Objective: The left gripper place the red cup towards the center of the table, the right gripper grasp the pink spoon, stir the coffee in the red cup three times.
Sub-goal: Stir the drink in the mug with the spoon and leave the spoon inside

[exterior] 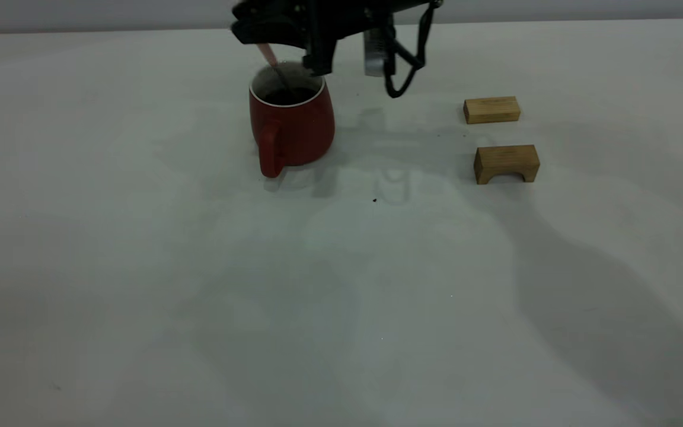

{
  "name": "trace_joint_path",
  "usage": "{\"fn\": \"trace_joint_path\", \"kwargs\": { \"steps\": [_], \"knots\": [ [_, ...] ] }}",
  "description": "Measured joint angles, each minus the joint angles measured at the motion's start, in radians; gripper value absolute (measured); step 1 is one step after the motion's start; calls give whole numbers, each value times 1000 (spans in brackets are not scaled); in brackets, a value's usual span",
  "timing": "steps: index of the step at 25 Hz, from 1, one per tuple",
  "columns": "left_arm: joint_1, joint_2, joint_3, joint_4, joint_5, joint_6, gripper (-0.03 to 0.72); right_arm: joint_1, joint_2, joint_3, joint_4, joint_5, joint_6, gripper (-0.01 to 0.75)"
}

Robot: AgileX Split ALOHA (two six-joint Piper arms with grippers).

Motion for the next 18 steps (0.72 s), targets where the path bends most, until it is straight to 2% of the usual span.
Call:
{"fn": "trace_joint_path", "kwargs": {
  "steps": [3, 5, 10, 13, 16, 18],
  "knots": [
    [0, 0, 0, 0, 0, 0, 569, -13, 0, 0, -46, 10, 142, 148],
    [0, 0, 0, -1, 0, 0, 569, -6, 0, 0, -44, 17, 172, 148],
    [0, 0, 0, -1, 0, 0, 569, 46, 0, 0, 38, 0, 8, 148],
    [0, 0, 0, -1, 0, 0, 569, 52, 0, 0, 61, -13, -103, 148],
    [0, 0, 0, -1, 0, 0, 569, 26, 0, 0, 30, -17, -112, 148],
    [0, 0, 0, -1, 0, 0, 569, 3, 0, -1, -9, -10, -49, 148]
  ]
}}
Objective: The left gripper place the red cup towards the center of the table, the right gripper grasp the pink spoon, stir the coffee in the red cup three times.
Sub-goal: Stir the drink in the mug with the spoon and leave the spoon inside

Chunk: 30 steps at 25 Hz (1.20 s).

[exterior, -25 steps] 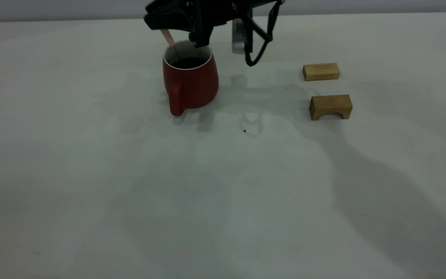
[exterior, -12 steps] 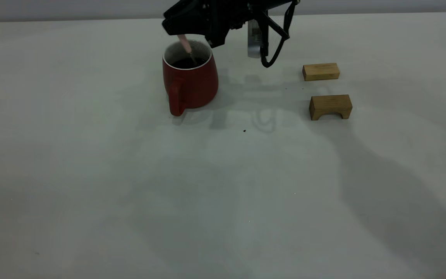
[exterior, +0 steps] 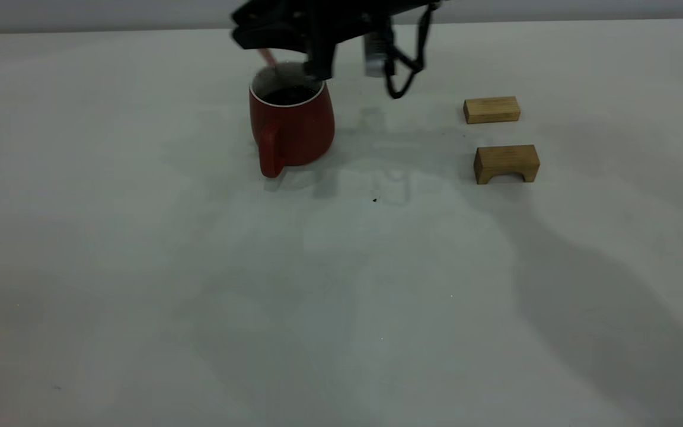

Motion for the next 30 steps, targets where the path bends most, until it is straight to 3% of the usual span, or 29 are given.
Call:
{"fn": "trace_joint_path", "kwargs": {
  "steps": [6, 11, 15, 30],
  "knots": [
    [0, 0, 0, -1, 0, 0, 569, -4, 0, 0, -63, 24, 209, 148],
    [0, 0, 0, -1, 0, 0, 569, 42, 0, 0, 0, -13, 46, 148],
    [0, 0, 0, -1, 0, 0, 569, 32, 0, 0, 9, -22, -66, 148],
    [0, 0, 0, -1, 0, 0, 569, 3, 6, 0, -43, 33, -95, 148]
  ]
}}
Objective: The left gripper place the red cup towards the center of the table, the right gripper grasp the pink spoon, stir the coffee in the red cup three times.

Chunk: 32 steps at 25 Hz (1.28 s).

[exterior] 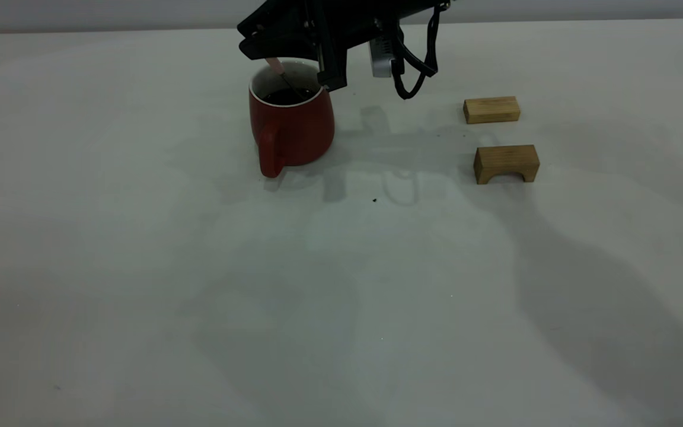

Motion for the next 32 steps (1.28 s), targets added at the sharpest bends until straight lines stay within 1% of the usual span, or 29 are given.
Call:
{"fn": "trace_joint_path", "kwargs": {
  "steps": [5, 7, 9, 11, 14, 16, 18, 20, 22, 27, 30, 32],
  "knots": [
    [0, 0, 0, 0, 0, 0, 569, 0, 20, 0, 4, 2, -1, 151],
    [0, 0, 0, 0, 0, 0, 569, 0, 19, 0, 5, 12, -1, 176],
    [0, 0, 0, 0, 0, 0, 569, 0, 19, 0, 6, 28, -1, 243],
    [0, 0, 0, 0, 0, 0, 569, 0, 18, 0, 2, 46, -1, 339],
    [0, 0, 0, 0, 0, 0, 569, 0, -4, 0, -38, 78, -6, 505],
    [0, 0, 0, 0, 0, 0, 569, 0, -45, 0, -122, 105, -20, 579],
    [0, 0, 0, 0, 0, 0, 569, 0, -113, 0, -234, 126, -33, 615],
    [0, 0, 0, 0, 0, 0, 569, 0, -213, 0, -361, 141, -38, 620],
    [0, 0, 0, 0, 0, 0, 569, 0, -311, 0, -510, 157, -41, 605],
    [0, 0, 0, 0, 0, 0, 569, 1, -535, 0, -898, 225, -41, 513],
    [0, 0, 0, 0, 0, 0, 569, 1, -643, 0, -1032, 273, -47, 456],
    [0, 0, 0, 0, 0, 0, 569, 0, -711, 0, -1098, 314, -90, 418]
  ]
}}
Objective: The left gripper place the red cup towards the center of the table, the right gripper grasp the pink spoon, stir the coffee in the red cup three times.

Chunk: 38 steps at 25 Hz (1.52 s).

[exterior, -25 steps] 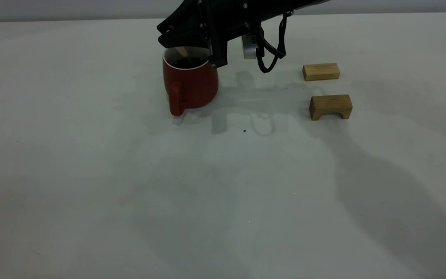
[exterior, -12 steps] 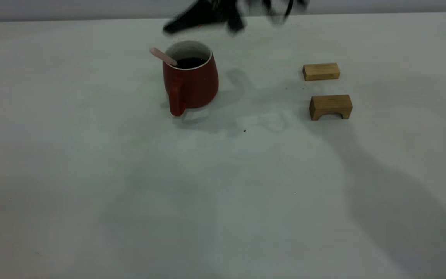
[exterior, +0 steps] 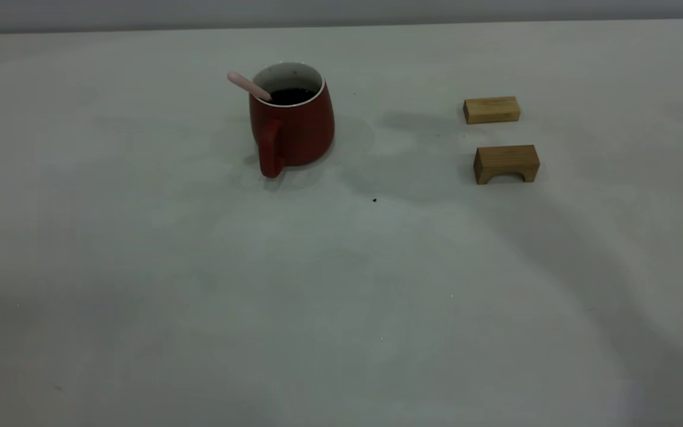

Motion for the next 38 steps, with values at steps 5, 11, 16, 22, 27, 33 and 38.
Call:
{"fn": "trace_joint_path", "kwargs": {
  "steps": [5, 11, 16, 22, 27, 33, 38],
  "knots": [
    [0, 0, 0, 0, 0, 0, 569, -1, -171, 17, -161, 28, -148, 333],
    [0, 0, 0, 0, 0, 0, 569, -1, -407, 228, -220, 28, -400, 240],
    [0, 0, 0, 0, 0, 0, 569, -1, -666, 542, -252, 28, -496, 226],
    [0, 0, 0, 0, 0, 0, 569, -18, -1035, 937, -288, 28, -581, 227],
    [0, 0, 0, 0, 0, 0, 569, -115, -1389, 1162, -312, 28, -642, 231],
    [0, 0, 0, 0, 0, 0, 569, -237, -1651, 1299, -345, -61, -585, 236],
    [0, 0, 0, 0, 0, 0, 569, -327, -1787, 1387, -392, -69, -514, 237]
  ]
}}
